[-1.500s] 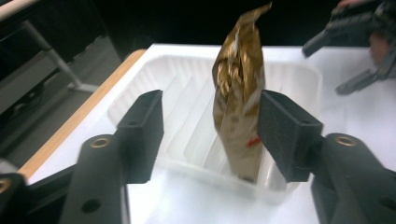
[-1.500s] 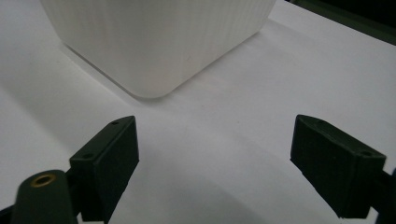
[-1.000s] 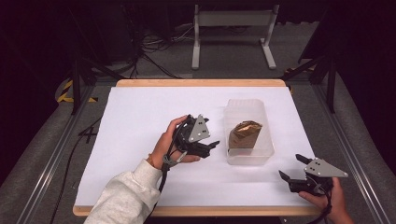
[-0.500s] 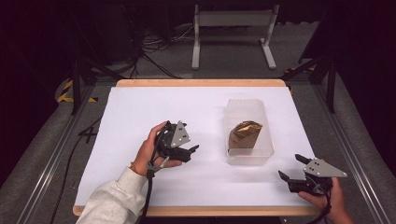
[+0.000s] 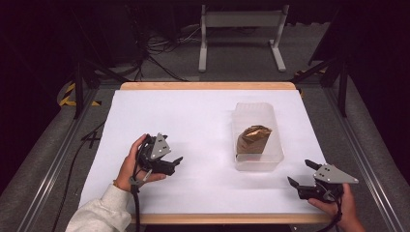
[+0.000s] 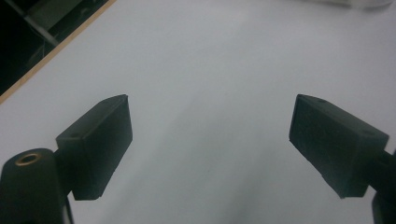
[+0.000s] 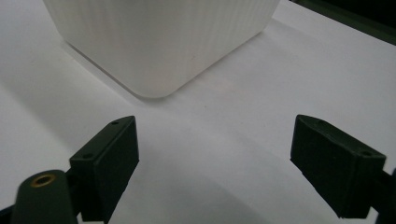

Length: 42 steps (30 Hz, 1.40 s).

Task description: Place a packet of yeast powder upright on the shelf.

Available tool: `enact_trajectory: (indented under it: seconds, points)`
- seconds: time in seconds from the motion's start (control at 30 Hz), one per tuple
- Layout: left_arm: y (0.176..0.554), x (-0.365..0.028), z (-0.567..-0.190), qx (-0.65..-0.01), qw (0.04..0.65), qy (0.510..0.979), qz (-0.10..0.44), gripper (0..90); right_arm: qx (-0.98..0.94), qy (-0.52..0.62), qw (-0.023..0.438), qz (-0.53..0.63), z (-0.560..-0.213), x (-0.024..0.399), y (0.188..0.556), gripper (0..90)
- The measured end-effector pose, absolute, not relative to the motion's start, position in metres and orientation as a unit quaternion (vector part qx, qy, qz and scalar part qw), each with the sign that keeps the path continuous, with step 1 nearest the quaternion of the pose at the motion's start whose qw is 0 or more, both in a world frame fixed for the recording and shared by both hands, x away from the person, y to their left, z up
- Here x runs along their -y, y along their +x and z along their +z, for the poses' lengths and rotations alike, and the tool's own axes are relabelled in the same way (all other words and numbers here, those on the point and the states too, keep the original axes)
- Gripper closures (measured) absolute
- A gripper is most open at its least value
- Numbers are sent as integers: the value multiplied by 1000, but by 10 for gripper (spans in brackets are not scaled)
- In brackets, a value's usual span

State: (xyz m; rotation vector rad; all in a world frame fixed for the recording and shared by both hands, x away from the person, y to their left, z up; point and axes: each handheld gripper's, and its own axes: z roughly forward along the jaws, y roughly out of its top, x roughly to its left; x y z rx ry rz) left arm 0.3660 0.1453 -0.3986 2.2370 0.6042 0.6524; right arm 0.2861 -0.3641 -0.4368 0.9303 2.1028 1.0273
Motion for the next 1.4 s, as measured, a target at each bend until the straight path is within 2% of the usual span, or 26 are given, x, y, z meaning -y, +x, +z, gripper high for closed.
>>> enact_trajectory:
  seconds: [0.53, 0.7, 1.2, 1.4]
  points:
    - [343, -206, -420, -287, 341, 851, 278, 135, -798, 343, 307, 388, -436, 361, 289, 158]
    - [333, -223, -430, -312, 350, 841, 271, 133, -797, 344, 307, 389, -435, 361, 289, 157]
    - [301, -270, -444, -382, 398, 795, 253, 123, -799, 341, 304, 391, -436, 359, 293, 155]
    - [295, -294, -450, -417, 446, 758, 230, 124, -797, 343, 305, 393, -436, 361, 294, 155]
